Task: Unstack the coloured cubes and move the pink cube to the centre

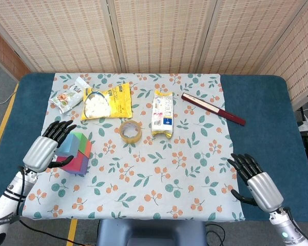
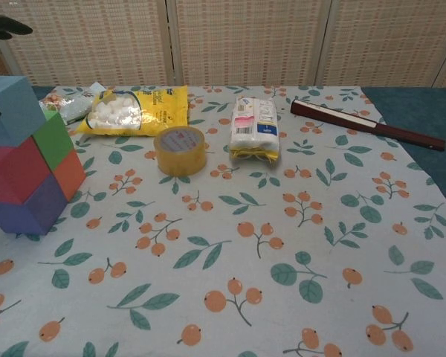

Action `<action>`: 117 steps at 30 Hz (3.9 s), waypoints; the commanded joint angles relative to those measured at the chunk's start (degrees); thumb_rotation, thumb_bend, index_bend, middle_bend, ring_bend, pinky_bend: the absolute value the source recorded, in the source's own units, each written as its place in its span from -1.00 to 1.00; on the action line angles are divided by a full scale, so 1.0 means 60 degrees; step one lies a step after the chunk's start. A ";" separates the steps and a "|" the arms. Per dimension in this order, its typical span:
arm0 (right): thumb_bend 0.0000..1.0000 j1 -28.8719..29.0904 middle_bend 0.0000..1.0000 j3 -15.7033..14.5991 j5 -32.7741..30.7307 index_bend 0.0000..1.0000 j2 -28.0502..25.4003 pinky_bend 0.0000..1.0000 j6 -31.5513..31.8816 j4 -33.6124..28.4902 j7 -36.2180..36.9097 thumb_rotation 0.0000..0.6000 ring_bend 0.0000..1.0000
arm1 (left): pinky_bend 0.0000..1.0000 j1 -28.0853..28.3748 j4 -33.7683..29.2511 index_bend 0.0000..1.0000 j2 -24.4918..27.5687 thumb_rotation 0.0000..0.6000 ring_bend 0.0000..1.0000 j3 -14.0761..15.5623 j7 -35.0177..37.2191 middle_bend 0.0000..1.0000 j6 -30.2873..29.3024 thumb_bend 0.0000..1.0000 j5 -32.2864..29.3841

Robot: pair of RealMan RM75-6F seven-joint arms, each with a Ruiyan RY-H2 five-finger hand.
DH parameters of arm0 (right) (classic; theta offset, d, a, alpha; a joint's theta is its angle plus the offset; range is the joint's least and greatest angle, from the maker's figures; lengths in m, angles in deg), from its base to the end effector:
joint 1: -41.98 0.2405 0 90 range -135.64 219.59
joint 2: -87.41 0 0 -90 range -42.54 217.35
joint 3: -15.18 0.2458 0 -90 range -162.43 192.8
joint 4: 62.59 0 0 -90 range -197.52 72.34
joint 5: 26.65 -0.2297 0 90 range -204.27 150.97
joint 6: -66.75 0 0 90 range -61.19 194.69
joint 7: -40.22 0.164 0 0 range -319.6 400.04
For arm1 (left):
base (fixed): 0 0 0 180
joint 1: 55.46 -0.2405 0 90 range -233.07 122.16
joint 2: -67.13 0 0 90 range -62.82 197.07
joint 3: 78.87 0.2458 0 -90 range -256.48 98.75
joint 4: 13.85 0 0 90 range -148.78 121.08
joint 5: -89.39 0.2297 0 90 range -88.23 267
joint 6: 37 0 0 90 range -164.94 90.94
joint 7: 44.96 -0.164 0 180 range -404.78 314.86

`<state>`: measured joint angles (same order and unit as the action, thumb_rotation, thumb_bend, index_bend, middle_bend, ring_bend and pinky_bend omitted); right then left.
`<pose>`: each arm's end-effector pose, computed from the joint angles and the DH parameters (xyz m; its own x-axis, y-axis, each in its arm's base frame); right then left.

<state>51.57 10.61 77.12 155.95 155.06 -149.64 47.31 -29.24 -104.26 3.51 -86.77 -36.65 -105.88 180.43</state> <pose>-0.2671 -0.1870 0.0896 0.3228 -0.0844 0.9427 -0.8854 -0.3789 0.2693 -0.2148 0.3189 0.1102 0.3686 0.0737 0.9267 0.8593 -0.4073 -0.3094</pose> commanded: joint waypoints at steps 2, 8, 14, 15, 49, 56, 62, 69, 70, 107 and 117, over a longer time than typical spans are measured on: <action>-0.66 -0.0001 -1.00 0.0068 -0.0120 -1.00 0.0018 -1.00 -0.0026 0.0005 -0.0017 1.00 -1.00 | -1.00 0.0484 0.0054 -1.00 0.0221 1.00 -0.99 0.0048 0.0258 -1.00 0.1152 -0.38 -0.0484; -0.67 0.0003 -1.00 0.0102 -0.0187 -1.00 0.0056 -1.00 -0.0076 0.0012 -0.0053 1.00 -1.00 | -0.93 0.0741 0.0052 -1.00 0.0380 1.00 -0.62 0.0166 0.0612 -0.99 0.1719 -0.37 -0.0715; -0.67 -0.0003 -1.00 0.0120 -0.0221 -1.00 0.0059 -1.00 -0.0090 0.0006 -0.0053 1.00 -1.00 | -0.68 0.0850 0.0192 -0.97 0.0360 1.00 -0.06 0.0207 0.0906 -0.44 0.1702 -0.30 -0.0697; -0.66 -0.0001 -1.00 0.0119 -0.0223 -1.00 0.0058 -1.00 -0.0098 0.0003 -0.0055 1.00 -1.00 | -0.63 0.0856 0.0210 -0.94 0.0357 1.00 0.02 0.0218 0.0958 -0.30 0.1659 -0.28 -0.0671; -0.66 0.0042 -1.00 -0.0039 -0.0010 -1.00 0.0054 -1.00 -0.0219 -0.0054 -0.0038 1.00 -1.00 | -0.66 -0.1054 0.4426 -0.76 -0.1739 1.00 -0.01 0.1437 0.3171 -0.23 0.0671 -0.23 -0.1052; -0.66 0.0050 -1.00 -0.0056 0.0013 -1.00 0.0030 -1.00 -0.0218 -0.0047 0.0018 1.00 -1.00 | -0.69 -0.1140 0.4509 -1.00 -0.2117 1.00 -0.44 0.1615 0.3512 -0.67 0.0669 -0.27 -0.0860; -0.66 0.0000 -1.00 -0.0060 0.0081 -1.00 -0.0013 -1.00 -0.0067 -0.0091 0.0020 1.00 -1.00 | -0.77 -0.1403 0.4513 -1.00 -0.2366 1.00 -0.87 0.1469 0.3541 -0.96 -0.0156 -0.28 -0.0748; -0.66 0.0033 -1.00 -0.0079 0.0061 -1.00 0.0020 -1.00 -0.0188 -0.0072 0.0004 1.00 -1.00 | -0.83 -0.1492 0.3337 -0.95 -0.1691 1.00 -0.79 0.1529 0.2689 -0.60 -0.0701 -0.31 -0.0394; -0.66 0.0037 -1.00 -0.0079 0.0058 -1.00 0.0024 -1.00 -0.0200 -0.0071 0.0005 1.00 -1.00 | -0.83 -0.1478 0.3150 -0.84 -0.1608 1.00 -0.71 0.1562 0.2527 -0.44 -0.0662 -0.31 -0.0364; -0.66 0.0057 -1.00 -0.0043 0.0010 -1.00 -0.0124 -1.00 -0.0144 -0.0121 0.0238 1.00 -1.00 | -1.00 0.1378 0.1267 -1.00 -0.2797 1.00 -1.00 0.1441 0.0470 -1.00 0.2238 -0.34 0.0437; -0.66 0.0063 -1.00 -0.0065 0.0020 -1.00 -0.0137 -1.00 -0.0186 -0.0142 0.0224 1.00 -1.00 | -1.00 0.1446 0.2146 -1.00 -0.3329 1.00 -1.00 0.1409 0.0163 -1.00 0.2306 -0.35 -0.0001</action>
<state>51.97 10.21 77.21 155.13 153.92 -150.48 48.67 -20.68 -92.42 -15.59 -78.31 -35.93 -91.87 180.69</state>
